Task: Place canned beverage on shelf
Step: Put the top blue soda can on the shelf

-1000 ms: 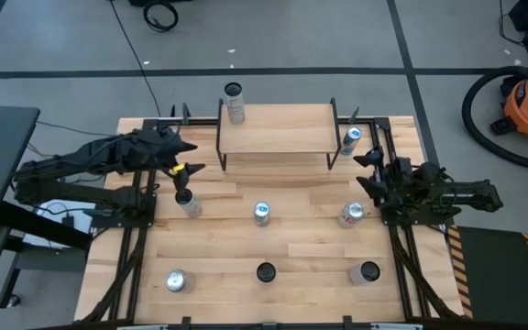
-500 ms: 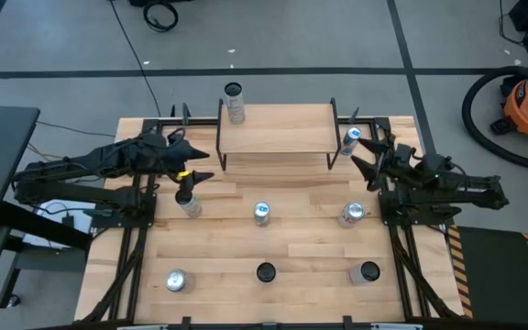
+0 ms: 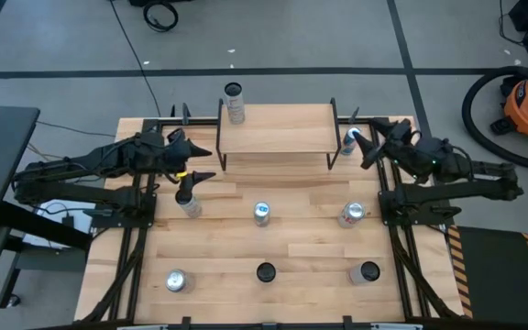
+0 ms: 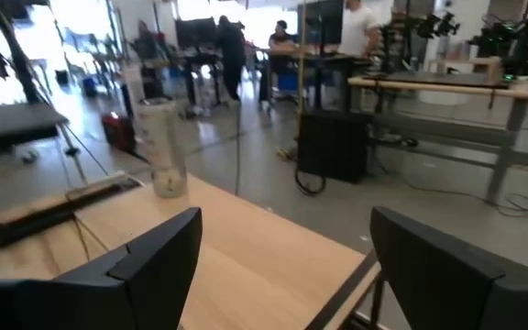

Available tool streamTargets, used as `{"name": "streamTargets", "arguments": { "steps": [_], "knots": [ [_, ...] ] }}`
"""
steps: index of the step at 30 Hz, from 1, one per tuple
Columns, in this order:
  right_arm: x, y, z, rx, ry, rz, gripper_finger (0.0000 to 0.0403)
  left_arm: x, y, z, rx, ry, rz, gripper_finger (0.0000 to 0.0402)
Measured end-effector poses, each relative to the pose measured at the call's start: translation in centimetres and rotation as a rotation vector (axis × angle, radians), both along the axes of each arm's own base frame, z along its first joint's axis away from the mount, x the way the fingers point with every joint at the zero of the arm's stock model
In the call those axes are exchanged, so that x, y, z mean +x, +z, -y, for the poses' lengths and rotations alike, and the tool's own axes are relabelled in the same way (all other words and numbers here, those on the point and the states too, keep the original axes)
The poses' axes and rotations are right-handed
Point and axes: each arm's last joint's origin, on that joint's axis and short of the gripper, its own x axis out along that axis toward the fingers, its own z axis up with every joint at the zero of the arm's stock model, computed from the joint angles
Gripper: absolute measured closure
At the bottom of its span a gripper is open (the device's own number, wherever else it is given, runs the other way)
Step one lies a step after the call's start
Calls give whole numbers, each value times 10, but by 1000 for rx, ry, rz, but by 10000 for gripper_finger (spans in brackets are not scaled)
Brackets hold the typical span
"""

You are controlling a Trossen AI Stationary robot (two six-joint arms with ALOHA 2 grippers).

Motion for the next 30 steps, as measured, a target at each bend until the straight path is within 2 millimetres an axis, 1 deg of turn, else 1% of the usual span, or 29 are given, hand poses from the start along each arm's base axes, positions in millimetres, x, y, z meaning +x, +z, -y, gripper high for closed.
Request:
{"name": "streamTargets", "arguments": {
  "steps": [5,8,11,16,19,23,30],
  "knots": [
    [11,11,7,6,-82,-103,78,0,0,0,9,-4,-2,83],
    [16,20,13,26,-136,-135,78,0,0,0,8,-4,-3,83],
    [15,29,21,72,-188,-167,78,0,0,0,9,-4,-3,83],
    [13,38,33,197,-186,-186,78,0,0,0,16,-7,-5,83],
    [13,35,43,262,-231,-206,78,0,0,0,20,-9,-6,83],
    [17,22,57,350,-301,-288,78,0,0,0,20,-9,-6,83],
    [31,7,80,447,-333,-360,78,0,0,0,32,-14,-9,83]
  ]
}}
